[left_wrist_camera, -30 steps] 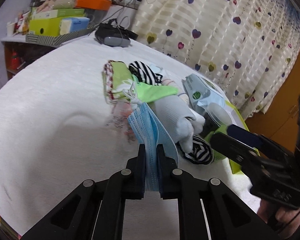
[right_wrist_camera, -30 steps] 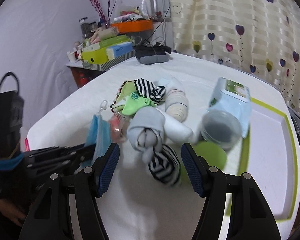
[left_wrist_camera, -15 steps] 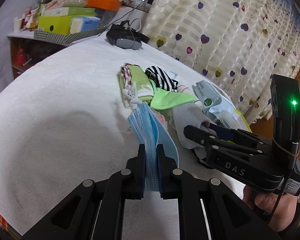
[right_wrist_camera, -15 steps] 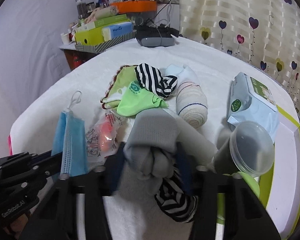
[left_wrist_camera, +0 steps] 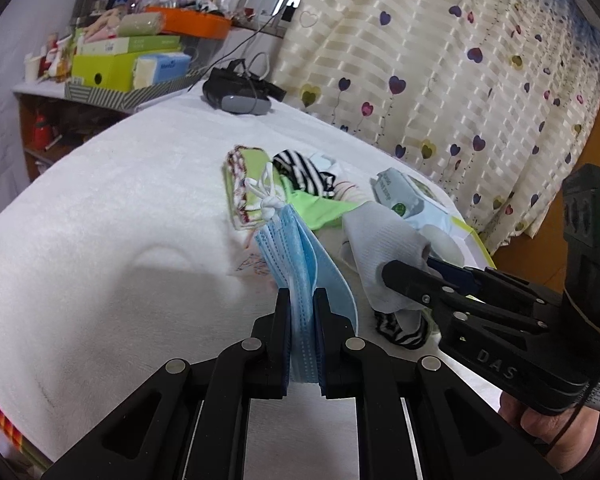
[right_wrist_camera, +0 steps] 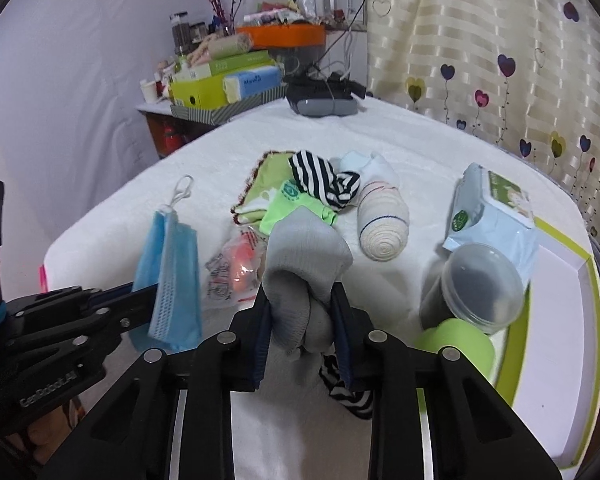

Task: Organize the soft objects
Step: 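Grasp the grey rolled sock with the right gripper while the left gripper holds the mask, then carry mask and grey sock into the white box and open both grippers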

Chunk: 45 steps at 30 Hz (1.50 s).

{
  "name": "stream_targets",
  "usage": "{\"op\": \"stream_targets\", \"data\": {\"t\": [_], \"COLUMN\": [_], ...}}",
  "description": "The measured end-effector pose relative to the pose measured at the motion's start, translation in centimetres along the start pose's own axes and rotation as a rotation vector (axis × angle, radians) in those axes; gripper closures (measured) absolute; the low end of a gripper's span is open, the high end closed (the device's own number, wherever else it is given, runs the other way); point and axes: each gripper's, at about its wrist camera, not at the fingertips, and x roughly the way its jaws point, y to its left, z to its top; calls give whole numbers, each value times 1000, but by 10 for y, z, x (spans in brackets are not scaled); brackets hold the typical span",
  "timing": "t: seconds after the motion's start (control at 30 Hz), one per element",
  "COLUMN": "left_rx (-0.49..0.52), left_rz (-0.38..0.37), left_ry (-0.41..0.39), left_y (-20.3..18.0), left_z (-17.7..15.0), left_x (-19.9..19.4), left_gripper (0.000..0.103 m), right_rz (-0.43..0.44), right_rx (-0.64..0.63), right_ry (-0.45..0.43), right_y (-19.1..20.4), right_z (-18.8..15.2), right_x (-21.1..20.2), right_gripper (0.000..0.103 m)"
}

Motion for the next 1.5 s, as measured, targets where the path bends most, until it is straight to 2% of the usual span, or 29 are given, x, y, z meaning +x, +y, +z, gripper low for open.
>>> {"op": "stream_targets", "data": {"t": [0.7,1.13,1.5], "left_rx": [141,237,338], "left_rz": [-25,-94,-183], "left_ry": [-24,-20,-4], "left_y": [-77,-132,-191], "left_z": [0,3,7], "left_x": [-14,-7,12], "left_gripper": [93,93,93], "right_rz": [10,-55,-156], "right_rx": [123,206,323], "right_ry": [-183,-248,-271], "right_y": [-44,-85,-145], "right_z": [-22,-39,-59], "right_x": [-89,-122,-143], "right_gripper": [74,74,74]}}
